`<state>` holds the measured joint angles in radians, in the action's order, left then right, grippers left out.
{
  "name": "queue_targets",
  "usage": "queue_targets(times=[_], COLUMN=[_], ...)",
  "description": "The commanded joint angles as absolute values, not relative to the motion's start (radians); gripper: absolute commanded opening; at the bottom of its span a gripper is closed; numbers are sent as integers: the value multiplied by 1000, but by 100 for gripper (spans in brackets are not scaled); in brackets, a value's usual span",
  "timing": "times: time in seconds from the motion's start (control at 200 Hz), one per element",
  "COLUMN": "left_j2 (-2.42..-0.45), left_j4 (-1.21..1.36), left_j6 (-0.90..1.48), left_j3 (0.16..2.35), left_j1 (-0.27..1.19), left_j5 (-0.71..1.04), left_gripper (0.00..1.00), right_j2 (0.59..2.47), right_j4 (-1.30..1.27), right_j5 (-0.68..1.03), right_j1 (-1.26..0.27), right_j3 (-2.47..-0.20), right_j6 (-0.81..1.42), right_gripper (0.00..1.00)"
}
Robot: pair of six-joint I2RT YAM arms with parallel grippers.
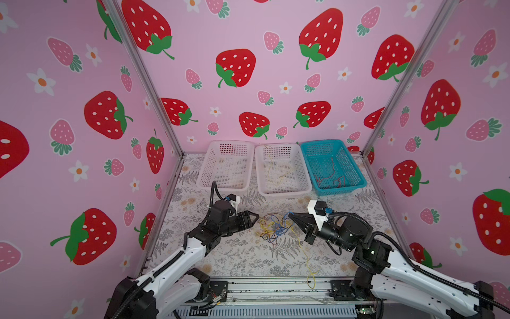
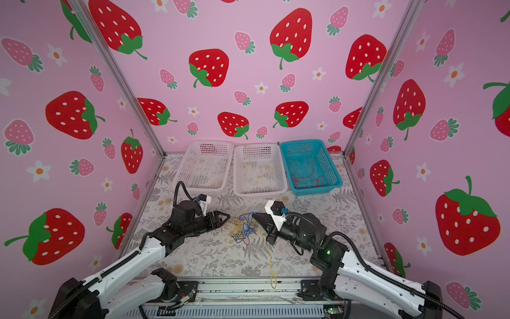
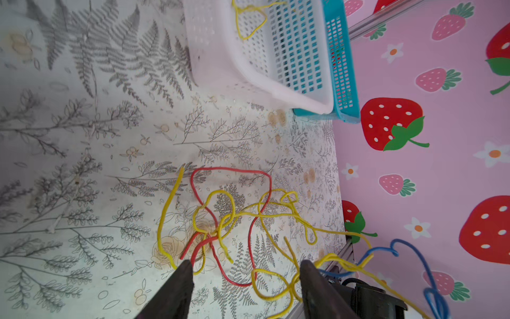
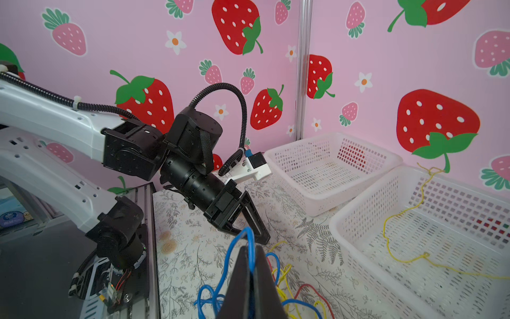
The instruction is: Untangle the cables
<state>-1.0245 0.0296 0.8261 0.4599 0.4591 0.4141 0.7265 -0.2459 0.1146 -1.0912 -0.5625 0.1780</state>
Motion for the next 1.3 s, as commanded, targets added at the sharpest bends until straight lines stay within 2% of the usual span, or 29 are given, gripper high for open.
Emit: queue_targets(times=[0.0,0.145,0.345,0.565,0.795,1.105,1.246,1.271,1.296], left_j2=[-1063,-1095,-1080,-1100,-1131,-1119,-1116,-1113,-1108], left_j4=[206,176,53,64,38,12,2,-3,-7], left_j6=[899,857,800,805,781,745,740,738,737], left_j3=[404,412,453,472,523,560,570,574,577], left_j1=[485,522,550,549,549,539,528,527,524], left_j5=[489,473,367,333,296,268,279,279,279], left_gripper=[65,65,64,53,32,17,7,1,0], right_j2=[688,657,637,624,634,618,616,615,615], right_j4=[-296,-288,-291,-294,-293,-289,-289,-288,-288], right_j5=[103,108,148,191,206,208,203,199,193], right_j1=[-1095,-1091,-1080,-1073,-1069,-1065,-1063,-1063,-1063], right_j3=[-549,-528,-498,-487,-486,-475,-469,-466,-464], right_j6=[189,185,198,208,218,221,223,224,224], right_gripper=[0,0,0,0,0,0,0,0,0])
